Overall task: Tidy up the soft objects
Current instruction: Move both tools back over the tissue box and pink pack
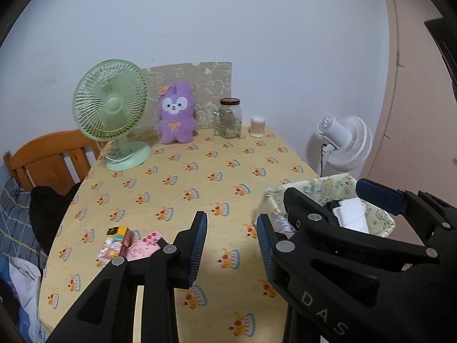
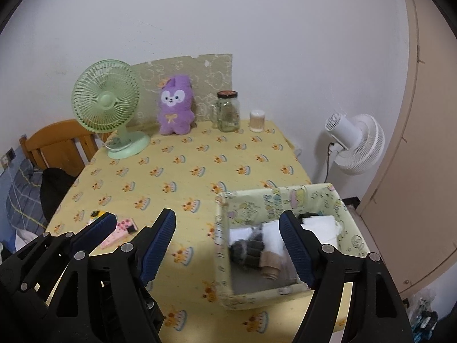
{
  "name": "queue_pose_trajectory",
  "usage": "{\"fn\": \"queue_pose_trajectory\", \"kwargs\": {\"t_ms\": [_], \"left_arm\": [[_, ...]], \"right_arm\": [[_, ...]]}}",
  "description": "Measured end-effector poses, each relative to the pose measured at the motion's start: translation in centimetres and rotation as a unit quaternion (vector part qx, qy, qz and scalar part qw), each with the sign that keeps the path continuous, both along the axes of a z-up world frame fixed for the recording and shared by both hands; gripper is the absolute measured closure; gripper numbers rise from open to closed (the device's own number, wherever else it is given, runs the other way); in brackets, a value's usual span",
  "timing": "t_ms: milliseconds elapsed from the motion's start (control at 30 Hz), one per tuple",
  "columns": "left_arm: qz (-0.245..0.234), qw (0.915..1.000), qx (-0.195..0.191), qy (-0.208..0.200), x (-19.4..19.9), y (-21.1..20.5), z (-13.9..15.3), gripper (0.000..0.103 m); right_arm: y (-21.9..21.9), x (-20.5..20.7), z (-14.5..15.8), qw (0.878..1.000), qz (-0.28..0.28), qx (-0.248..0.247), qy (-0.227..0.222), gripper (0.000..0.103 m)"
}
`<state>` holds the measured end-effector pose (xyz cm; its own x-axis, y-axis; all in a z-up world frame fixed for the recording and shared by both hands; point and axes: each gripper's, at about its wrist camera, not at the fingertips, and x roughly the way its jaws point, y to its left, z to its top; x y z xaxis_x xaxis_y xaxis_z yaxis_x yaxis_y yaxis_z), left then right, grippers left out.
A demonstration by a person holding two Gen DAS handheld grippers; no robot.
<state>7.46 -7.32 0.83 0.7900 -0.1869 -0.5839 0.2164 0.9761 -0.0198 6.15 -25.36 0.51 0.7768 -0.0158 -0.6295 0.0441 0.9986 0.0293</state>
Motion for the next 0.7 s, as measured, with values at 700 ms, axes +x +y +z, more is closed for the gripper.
{"fn": "queue_pose_trajectory", "kwargs": {"t_ms": [700], "left_arm": [[0.049,0.9982,-0.007,0.034,1.6,8.6,-2.8,0.066]], "right_arm": [[9.4,2.5,-2.3,0.999,0.042,-0.006,0.027,0.023]]}}
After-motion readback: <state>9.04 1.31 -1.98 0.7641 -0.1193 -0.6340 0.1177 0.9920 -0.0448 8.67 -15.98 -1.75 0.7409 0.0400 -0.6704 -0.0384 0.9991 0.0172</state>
